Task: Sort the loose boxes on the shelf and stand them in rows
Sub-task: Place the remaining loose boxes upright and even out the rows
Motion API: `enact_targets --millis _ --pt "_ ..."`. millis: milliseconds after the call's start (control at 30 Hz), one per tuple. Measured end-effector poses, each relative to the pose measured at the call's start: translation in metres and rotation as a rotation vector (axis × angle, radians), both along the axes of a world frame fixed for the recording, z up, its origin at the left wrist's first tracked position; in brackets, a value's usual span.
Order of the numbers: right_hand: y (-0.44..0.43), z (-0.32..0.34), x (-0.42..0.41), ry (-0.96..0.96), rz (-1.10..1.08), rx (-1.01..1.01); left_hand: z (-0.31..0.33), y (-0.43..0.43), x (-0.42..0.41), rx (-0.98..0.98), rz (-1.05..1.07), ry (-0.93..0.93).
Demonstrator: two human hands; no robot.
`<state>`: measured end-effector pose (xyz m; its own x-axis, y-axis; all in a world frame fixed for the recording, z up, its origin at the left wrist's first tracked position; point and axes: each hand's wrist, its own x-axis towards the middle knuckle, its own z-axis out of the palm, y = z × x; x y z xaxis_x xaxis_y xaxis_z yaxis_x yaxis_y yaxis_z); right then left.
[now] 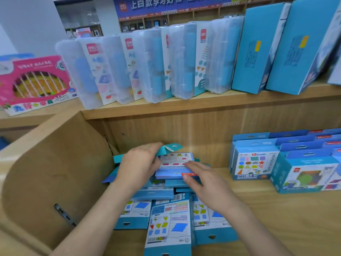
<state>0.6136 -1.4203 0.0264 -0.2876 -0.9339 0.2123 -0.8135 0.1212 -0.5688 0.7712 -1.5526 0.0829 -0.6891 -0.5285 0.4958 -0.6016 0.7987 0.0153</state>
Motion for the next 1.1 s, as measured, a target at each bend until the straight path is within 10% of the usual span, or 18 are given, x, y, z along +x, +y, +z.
enact_targets --millis 167,367,733,900,1100 --pt "0.016 0.039 0.01 -0.322 0.092 -0.235 0.022 0.059 0.033 0.053 -0.321 0.484" --pt "0.032 0.071 0.018 -0.639 0.282 -0.372 0.047 0.09 0.037 1.012 -0.434 1.11" --pt "0.076 0.071 -0.001 -0.701 0.214 -0.182 0.045 0.101 0.007 1.215 -0.101 1.138" --pt "0.108 0.067 -0.013 -0.145 -0.024 -0.112 0.036 0.124 -0.029 1.091 -0.232 1.048" --pt "0.146 0.046 -0.03 0.016 -0.272 -0.248 0.026 0.162 -0.084 1.041 -0.393 0.951"
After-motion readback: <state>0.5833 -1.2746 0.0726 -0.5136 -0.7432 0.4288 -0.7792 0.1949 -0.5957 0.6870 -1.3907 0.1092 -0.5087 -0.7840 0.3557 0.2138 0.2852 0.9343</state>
